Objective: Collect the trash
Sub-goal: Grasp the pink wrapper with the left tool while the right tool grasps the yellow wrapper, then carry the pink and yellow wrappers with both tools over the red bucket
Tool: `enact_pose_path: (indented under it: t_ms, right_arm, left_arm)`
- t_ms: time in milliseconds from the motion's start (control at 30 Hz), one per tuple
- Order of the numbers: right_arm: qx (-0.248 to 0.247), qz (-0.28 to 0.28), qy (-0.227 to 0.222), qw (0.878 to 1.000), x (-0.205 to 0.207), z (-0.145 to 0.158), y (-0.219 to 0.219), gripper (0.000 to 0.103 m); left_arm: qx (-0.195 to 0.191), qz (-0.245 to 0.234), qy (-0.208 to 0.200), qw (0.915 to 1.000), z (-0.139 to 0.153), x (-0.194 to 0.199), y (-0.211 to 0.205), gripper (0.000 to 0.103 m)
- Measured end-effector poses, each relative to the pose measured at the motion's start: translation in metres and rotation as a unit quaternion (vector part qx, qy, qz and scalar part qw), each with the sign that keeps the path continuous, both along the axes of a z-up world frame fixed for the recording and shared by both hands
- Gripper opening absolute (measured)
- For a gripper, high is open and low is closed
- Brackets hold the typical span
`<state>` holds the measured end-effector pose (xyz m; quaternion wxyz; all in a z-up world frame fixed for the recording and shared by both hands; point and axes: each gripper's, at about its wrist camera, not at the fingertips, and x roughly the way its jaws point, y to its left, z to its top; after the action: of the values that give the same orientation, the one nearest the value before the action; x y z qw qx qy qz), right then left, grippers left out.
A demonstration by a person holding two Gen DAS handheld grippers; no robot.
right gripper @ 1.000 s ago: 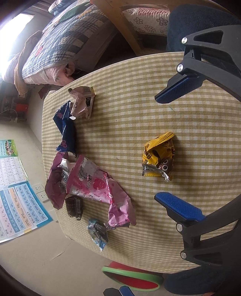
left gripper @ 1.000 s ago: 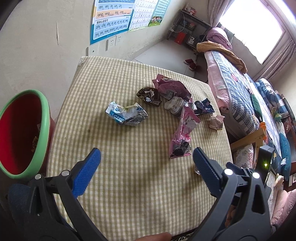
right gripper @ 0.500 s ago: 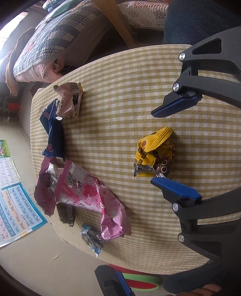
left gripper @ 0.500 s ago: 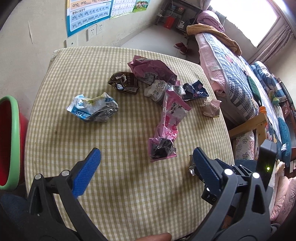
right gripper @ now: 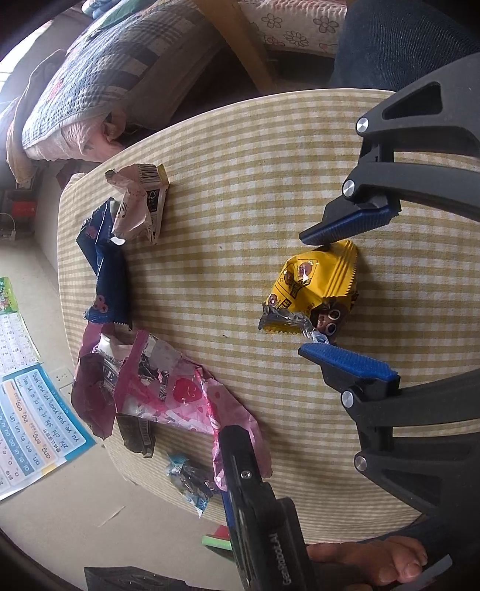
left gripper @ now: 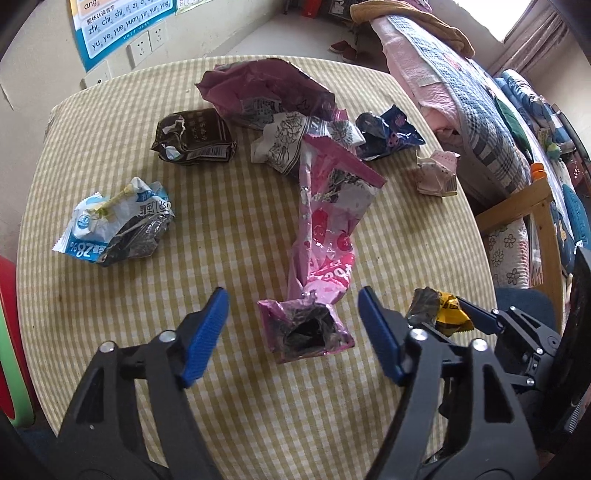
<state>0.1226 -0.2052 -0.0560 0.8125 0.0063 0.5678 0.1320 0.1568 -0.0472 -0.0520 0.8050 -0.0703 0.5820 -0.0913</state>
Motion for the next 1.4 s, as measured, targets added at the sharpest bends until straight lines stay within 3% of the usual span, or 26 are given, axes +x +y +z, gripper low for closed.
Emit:
enact_pose_path:
  t_ms: [100,233,400,800,1400]
  right_arm:
    - [0.000,0.002,-0.001,1.000,0.000,0.000,0.001,0.053]
    - [0.001,0.001,-0.002,1.000,-0.001,0.001,0.001,0.050]
    - [0.009,-0.007,-0.005,1.000,-0.001,0.005,-0.004,0.044]
    - [0.015,0.000,-0.050,0.999,-0.015,0.043,0.002,0.042]
    - [0.027,0.046,-0.106,0.993,-0.027,0.095,0.048,0.042]
  left_arm:
    - [-0.001,0.000,0.009,1.0000,-0.004,0.000,0.001,0.032]
    - [-0.010,0.006,0.005,0.9999,0.000,-0.007,0.006,0.025]
    - [-0.012,0.010,-0.006,0.9999,0.012,-0.017,0.010,0.023]
    - [-0.016,0.034,-0.036,0.9987,0.043,-0.051,0.031,0.023]
    - [-0.022,0.095,-0.083,0.9917,0.082,-0.090,0.081,0.023]
